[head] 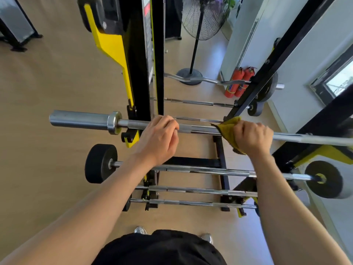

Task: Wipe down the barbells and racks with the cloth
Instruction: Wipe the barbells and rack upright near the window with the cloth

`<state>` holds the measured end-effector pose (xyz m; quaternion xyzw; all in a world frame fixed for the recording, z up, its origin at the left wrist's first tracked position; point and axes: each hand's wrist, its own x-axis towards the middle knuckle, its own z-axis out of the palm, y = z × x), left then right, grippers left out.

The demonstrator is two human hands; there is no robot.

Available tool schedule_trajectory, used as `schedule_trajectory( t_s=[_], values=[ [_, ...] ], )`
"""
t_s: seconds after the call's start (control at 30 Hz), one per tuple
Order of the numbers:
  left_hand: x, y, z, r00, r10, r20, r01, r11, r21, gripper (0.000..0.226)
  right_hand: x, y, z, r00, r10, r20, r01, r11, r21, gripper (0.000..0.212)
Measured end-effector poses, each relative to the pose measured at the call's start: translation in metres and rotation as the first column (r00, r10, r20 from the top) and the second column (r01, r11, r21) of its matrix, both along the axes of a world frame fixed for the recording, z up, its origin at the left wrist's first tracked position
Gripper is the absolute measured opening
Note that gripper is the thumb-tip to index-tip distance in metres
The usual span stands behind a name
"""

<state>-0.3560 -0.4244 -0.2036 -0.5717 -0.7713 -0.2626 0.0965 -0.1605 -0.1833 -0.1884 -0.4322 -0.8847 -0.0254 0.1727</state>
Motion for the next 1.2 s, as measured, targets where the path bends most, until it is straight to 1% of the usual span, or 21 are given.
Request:
schedule_trajectory(
  t_s=[0.1, 0.13, 0.17, 0.23, 0.27, 0.3, 0.33, 0.4, 0.5, 0.57, 0.63, 0.7, 0.77, 0.83, 0.87, 0.9, 0.97, 1.03, 1.1, 1.17, 1.2],
  values=[
    [0.016, 0.023, 0.003, 0.990, 0.106, 0.088, -0.111, 0.993, 0.047, 0.022, -0.015, -0.017, -0.004, 0.977, -0.117, -0.179, 0.118, 0.993, -0.006, 0.052],
    [0.024, 0.032, 0.005, 0.982, 0.140, 0.129, -0.149, 0.986, 0.068, 0.023, -0.022, -0.030, -0.004, 0.972, -0.096, -0.213, 0.094, 0.995, -0.018, 0.050],
    [0.032, 0.042, 0.006, 0.970, 0.168, 0.178, -0.187, 0.978, 0.095, 0.025, -0.028, -0.043, -0.007, 0.977, -0.024, -0.212, 0.020, 1.000, -0.022, 0.047],
    [0.049, 0.060, 0.010, 0.935, 0.209, 0.288, -0.262, 0.952, 0.160, 0.032, -0.038, -0.067, -0.018, 0.975, 0.208, -0.075, -0.208, 0.978, 0.009, 0.040],
    [0.059, 0.070, 0.012, 0.917, 0.222, 0.332, -0.297, 0.935, 0.192, 0.035, -0.042, -0.073, -0.024, 0.944, 0.330, 0.009, -0.330, 0.943, 0.038, 0.035],
    [0.068, 0.080, 0.014, 0.900, 0.236, 0.365, -0.327, 0.921, 0.212, 0.039, -0.043, -0.073, -0.026, 0.902, 0.426, 0.069, -0.430, 0.901, 0.061, 0.037],
    [0.077, 0.090, 0.016, 0.887, 0.250, 0.388, -0.352, 0.911, 0.216, 0.043, -0.043, -0.065, -0.027, 0.862, 0.495, 0.107, -0.503, 0.861, 0.072, 0.045],
    [0.092, 0.109, 0.019, 0.880, 0.261, 0.397, -0.365, 0.907, 0.211, 0.046, -0.032, -0.038, -0.024, 0.801, 0.583, 0.138, -0.593, 0.803, 0.052, 0.055],
    [0.107, 0.128, 0.014, 0.906, 0.252, 0.339, -0.336, 0.917, 0.215, 0.040, 0.014, 0.023, -0.018, 0.806, 0.571, 0.153, -0.578, 0.816, -0.001, 0.044],
    [0.119, 0.140, 0.007, 0.912, 0.251, 0.324, -0.324, 0.926, 0.194, 0.039, 0.071, 0.076, -0.013, 0.845, 0.503, 0.179, -0.516, 0.856, 0.028, 0.033],
    [0.134, 0.150, 0.001, 0.915, 0.282, 0.290, -0.334, 0.931, 0.147, 0.040, 0.131, 0.123, -0.005, 0.892, 0.423, 0.158, -0.437, 0.898, 0.062, 0.024],
    [0.150, 0.159, -0.002, 0.925, 0.312, 0.216, -0.341, 0.933, 0.113, 0.041, 0.166, 0.147, 0.000, 0.914, 0.380, 0.145, -0.388, 0.921, 0.032, 0.020],
    [0.164, 0.168, -0.002, 0.932, 0.305, 0.197, -0.330, 0.937, 0.111, 0.041, 0.163, 0.148, 0.001, 0.943, 0.296, 0.154, -0.295, 0.955, -0.027, 0.019],
    [0.172, 0.177, 0.002, 0.937, 0.262, 0.230, -0.295, 0.948, 0.120, 0.041, 0.144, 0.130, 0.002, 0.974, 0.153, 0.167, -0.146, 0.988, -0.055, 0.021],
    [0.176, 0.182, 0.005, 0.936, 0.236, 0.261, -0.276, 0.953, 0.128, 0.042, 0.132, 0.117, 0.001, 0.978, 0.115, 0.172, -0.107, 0.993, -0.052, 0.023],
    [0.177, 0.188, 0.008, 0.930, 0.221, 0.293, -0.267, 0.955, 0.129, 0.043, 0.119, 0.102, -0.001, 0.977, 0.133, 0.168, -0.124, 0.990, -0.062, 0.026],
    [0.178, 0.200, 0.017, 0.912, 0.236, 0.335, -0.284, 0.953, 0.104, 0.047, 0.094, 0.067, -0.008, 0.948, 0.301, 0.108, -0.293, 0.953, -0.079, 0.033],
    [0.174, 0.213, 0.025, 0.901, 0.279, 0.332, -0.320, 0.945, 0.075, 0.052, 0.077, 0.047, -0.012, 0.886, 0.460, 0.059, -0.457, 0.887, -0.063, 0.040],
    [0.168, 0.226, 0.029, 0.894, 0.299, 0.333, -0.337, 0.940, 0.061, 0.053, 0.080, 0.056, -0.008, 0.829, 0.559, 0.026, -0.556, 0.828, -0.076, 0.043],
    [0.164, 0.240, 0.028, 0.901, 0.269, 0.341, -0.295, 0.955, 0.026, 0.049, 0.105, 0.080, -0.005, 0.816, 0.579, -0.009, -0.576, 0.810, -0.107, 0.044],
    [0.166, 0.247, 0.027, 0.908, 0.237, 0.346, -0.249, 0.968, -0.010, 0.046, 0.124, 0.097, -0.004, 0.839, 0.544, -0.027, -0.543, 0.830, -0.127, 0.043]
  ],
)
